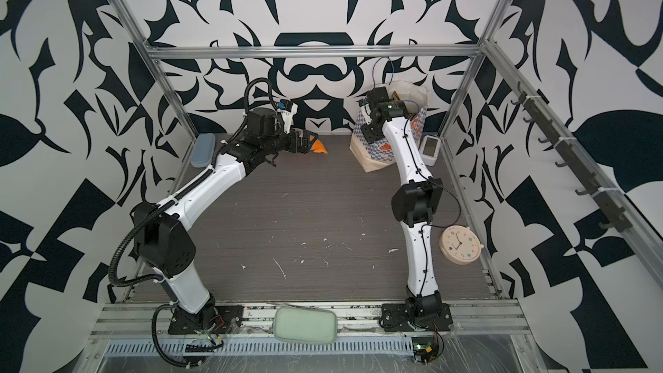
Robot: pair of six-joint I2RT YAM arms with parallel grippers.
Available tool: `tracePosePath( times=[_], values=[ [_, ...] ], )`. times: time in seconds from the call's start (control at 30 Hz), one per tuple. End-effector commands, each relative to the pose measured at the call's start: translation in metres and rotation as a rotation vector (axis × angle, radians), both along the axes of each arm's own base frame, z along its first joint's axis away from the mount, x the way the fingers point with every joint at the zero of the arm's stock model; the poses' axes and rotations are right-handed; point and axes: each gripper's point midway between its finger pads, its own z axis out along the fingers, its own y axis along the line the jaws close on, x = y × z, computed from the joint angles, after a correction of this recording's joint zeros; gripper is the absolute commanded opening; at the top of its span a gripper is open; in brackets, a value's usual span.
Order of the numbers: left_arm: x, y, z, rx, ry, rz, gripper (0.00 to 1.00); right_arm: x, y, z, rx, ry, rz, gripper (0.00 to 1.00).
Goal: Take the snacks out of the paper bag
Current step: Move the paper bag to the center of the table.
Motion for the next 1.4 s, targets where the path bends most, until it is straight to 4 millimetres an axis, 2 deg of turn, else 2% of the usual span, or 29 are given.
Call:
tracePosePath(
  times=[0.0, 0.03, 0.17, 0.37, 0.47, 0.63, 0.8, 1.03, 1.37],
  values=[
    [-0.004, 0.005, 0.021, -0.013, -0.05, 0.004, 0.99, -0.007, 0.008, 0.008, 0.041, 0.001, 0.014, 0.34],
    [-0.004, 0.005, 0.021, -0.013, -0.052, 0.005, 0.99, -0.008, 0.011, 0.009, 0.055, 0.0, 0.022, 0.33],
    [-0.003, 0.005, 0.023, -0.013, -0.058, 0.007, 1.0, -0.008, 0.018, 0.016, 0.103, -0.011, 0.026, 0.15],
    [-0.003, 0.008, 0.026, -0.004, -0.073, 0.016, 1.0, -0.01, 0.028, 0.025, 0.165, -0.023, 0.037, 0.0],
    [-0.002, 0.009, 0.027, 0.001, -0.082, 0.021, 0.99, -0.012, 0.036, 0.028, 0.211, -0.016, 0.045, 0.0],
    [-0.004, 0.013, 0.028, 0.014, -0.096, 0.032, 1.0, -0.025, 0.066, 0.039, 0.296, 0.001, 0.119, 0.0],
    [-0.003, 0.017, 0.025, 0.028, -0.096, 0.051, 1.0, -0.037, 0.09, 0.042, 0.265, -0.001, 0.217, 0.0],
    [-0.005, 0.022, 0.025, 0.032, -0.1, 0.066, 1.0, -0.051, 0.111, 0.037, 0.25, 0.024, 0.298, 0.0],
    [-0.009, 0.028, 0.03, 0.041, -0.112, 0.084, 0.99, -0.078, 0.145, 0.053, 0.284, 0.017, 0.364, 0.0]
  ],
)
